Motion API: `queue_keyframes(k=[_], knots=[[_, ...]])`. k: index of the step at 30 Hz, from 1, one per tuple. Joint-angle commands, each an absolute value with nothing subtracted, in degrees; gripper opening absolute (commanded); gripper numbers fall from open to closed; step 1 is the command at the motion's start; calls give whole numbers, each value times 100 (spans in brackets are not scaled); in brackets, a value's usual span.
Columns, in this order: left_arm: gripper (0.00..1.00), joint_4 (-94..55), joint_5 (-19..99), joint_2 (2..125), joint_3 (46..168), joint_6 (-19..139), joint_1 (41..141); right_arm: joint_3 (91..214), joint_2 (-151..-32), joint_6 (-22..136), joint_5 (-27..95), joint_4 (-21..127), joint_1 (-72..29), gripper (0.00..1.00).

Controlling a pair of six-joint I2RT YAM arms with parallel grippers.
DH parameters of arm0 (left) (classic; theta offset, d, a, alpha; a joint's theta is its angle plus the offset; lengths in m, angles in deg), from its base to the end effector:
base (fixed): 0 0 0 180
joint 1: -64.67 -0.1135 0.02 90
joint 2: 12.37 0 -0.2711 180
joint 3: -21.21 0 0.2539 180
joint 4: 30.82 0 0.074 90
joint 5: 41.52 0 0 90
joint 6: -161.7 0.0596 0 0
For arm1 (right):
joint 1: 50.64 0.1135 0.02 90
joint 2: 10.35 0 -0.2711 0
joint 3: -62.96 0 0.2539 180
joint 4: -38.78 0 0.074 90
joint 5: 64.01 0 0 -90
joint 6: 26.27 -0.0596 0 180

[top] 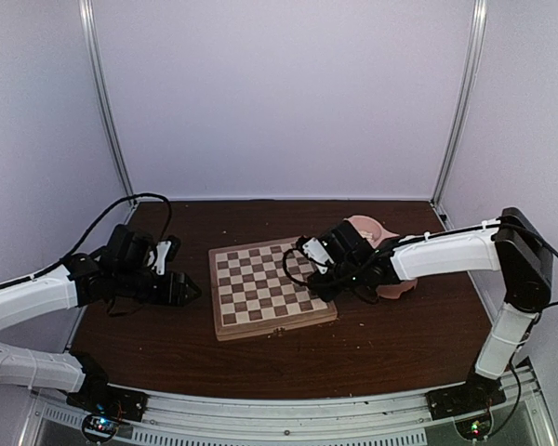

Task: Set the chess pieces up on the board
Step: Place the pawn at a7, then pick up the pawn from the storage box.

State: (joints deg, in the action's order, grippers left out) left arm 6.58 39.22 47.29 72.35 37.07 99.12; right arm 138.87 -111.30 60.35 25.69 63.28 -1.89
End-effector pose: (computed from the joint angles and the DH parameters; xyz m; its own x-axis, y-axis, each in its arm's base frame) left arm 0.1814 -0.1361 0.2144 -0.8572 -0.0921 -0.5067 0.1987 0.8485 -0.4904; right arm 0.2562 0.2917 0.1706 -0.5450 -0.5320 -0.6480 -0.7187 0.6945 0.0343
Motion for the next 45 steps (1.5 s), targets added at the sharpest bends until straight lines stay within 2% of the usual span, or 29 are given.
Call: queue_keyframes(k=[1,10,26,37,45], knots=[[64,458,3856,4660,7263,3768,9912,13699,-10541,5813,2482,6170,-283,41],[64,449,3825,4705,7329,3760,9912,13264,-9788,5509,2503,6005,-691,41],[64,558,3783,4603,7443,3856,9912,12396,-8617,4631,2578,5952,-1986,42],[64,747,3893,4285,7340,3856,9912,12402,-8536,4284,2567,6379,-2633,41],[64,790,3998,4484,7535,4063,9912,12705,-8725,4316,2583,6746,-3051,41]])
